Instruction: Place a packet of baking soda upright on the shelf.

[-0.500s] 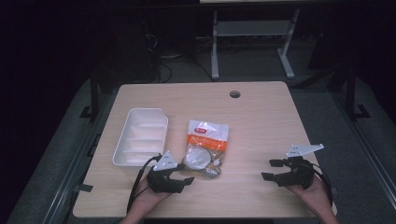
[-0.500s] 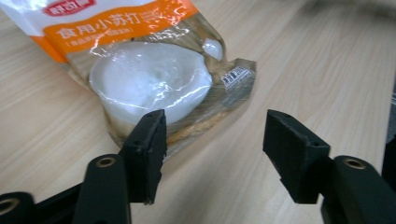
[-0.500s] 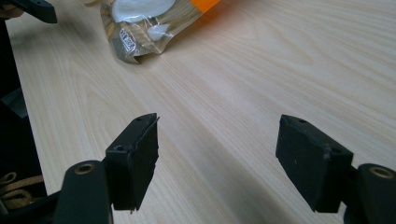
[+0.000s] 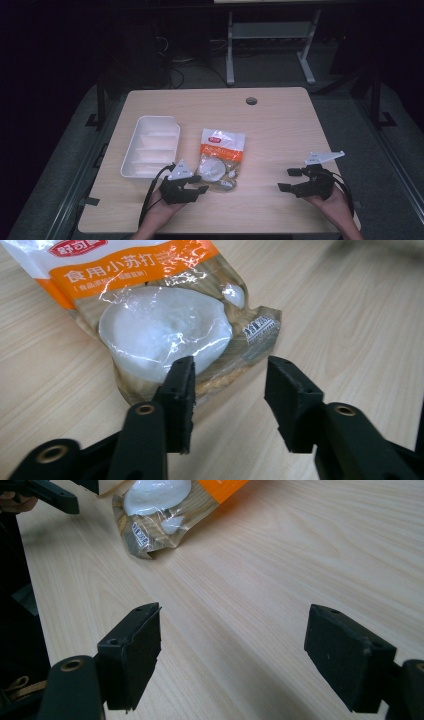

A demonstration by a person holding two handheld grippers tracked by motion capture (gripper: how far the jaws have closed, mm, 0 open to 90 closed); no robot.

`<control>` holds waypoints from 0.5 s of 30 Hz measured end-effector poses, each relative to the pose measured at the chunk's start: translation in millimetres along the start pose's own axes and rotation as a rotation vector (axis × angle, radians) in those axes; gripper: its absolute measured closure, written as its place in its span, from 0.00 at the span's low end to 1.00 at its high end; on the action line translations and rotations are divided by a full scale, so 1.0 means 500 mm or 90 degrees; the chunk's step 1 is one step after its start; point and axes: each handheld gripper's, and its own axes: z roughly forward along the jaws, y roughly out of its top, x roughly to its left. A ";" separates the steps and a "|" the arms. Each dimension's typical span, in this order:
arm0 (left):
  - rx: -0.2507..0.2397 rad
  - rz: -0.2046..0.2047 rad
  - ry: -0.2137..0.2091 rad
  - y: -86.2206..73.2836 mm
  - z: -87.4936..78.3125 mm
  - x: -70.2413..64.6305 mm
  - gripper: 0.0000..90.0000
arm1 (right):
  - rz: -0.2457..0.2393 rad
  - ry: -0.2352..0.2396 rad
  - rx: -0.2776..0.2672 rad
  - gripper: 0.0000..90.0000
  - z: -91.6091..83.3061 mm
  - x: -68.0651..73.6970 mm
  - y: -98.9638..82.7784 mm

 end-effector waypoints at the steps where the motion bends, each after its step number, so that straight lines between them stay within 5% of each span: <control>1: 0.000 0.000 0.000 0.000 0.000 0.000 0.66 | 0.000 0.000 0.000 0.24 0.000 0.000 0.000; 10: 0.023 0.016 0.019 0.032 0.028 0.005 0.92 | -0.002 -0.006 -0.008 0.25 0.000 -0.011 0.067; 15: 0.036 0.015 0.011 0.045 0.047 0.012 0.96 | -0.013 -0.009 -0.004 0.25 0.015 -0.011 0.107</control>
